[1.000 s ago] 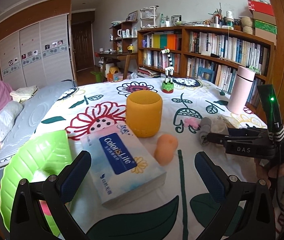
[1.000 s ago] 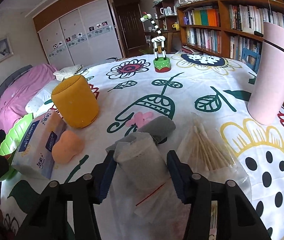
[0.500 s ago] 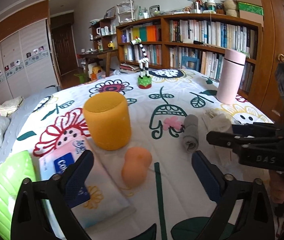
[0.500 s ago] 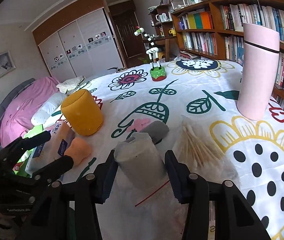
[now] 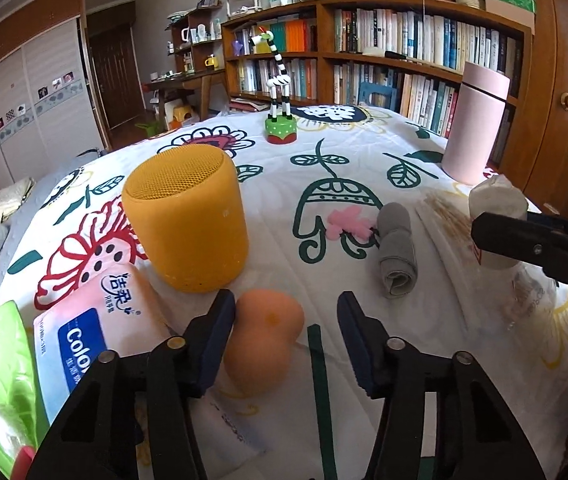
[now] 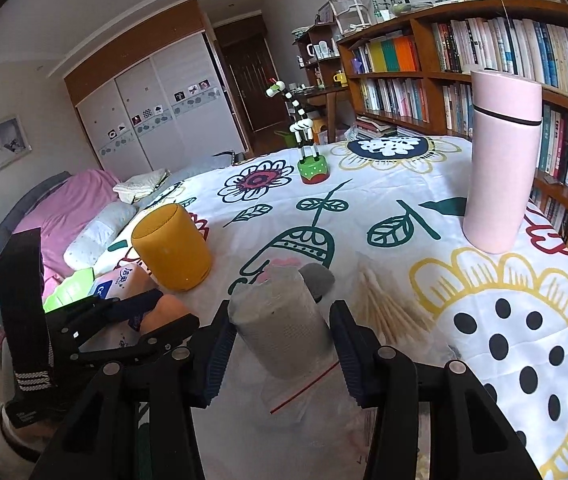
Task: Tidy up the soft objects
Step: 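Grasp the orange makeup sponge with the left gripper while the right holds the gauze roll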
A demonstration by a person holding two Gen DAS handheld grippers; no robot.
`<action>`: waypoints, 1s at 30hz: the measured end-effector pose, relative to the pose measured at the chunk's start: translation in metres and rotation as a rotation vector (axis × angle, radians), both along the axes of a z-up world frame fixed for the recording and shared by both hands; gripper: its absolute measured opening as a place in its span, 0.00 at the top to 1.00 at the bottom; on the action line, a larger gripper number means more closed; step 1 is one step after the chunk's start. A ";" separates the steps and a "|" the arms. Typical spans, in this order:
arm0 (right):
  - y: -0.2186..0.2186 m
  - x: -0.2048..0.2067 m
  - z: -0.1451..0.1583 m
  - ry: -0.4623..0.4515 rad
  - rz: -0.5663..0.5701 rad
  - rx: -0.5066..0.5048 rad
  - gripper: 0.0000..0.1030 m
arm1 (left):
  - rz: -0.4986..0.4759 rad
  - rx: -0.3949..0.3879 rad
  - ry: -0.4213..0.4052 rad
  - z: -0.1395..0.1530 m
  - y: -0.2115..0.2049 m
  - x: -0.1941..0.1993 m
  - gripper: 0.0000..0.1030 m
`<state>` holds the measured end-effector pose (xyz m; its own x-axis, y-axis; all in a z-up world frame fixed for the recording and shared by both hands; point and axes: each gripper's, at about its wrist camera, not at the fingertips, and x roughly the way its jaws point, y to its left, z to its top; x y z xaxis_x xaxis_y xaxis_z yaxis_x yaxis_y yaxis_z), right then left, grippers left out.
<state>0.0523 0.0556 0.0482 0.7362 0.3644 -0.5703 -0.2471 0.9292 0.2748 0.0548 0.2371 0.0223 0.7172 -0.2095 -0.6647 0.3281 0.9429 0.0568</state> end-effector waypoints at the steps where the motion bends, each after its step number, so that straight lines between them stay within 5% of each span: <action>1: 0.000 -0.001 0.000 -0.002 0.001 -0.001 0.51 | 0.003 0.023 -0.010 -0.001 -0.003 0.000 0.49; 9: 0.000 -0.003 0.002 -0.011 -0.005 0.000 0.51 | 0.029 0.035 -0.011 -0.001 0.003 0.007 0.65; 30: 0.000 -0.009 0.013 -0.043 -0.020 0.014 0.51 | 0.033 -0.127 -0.061 0.033 0.022 -0.032 0.68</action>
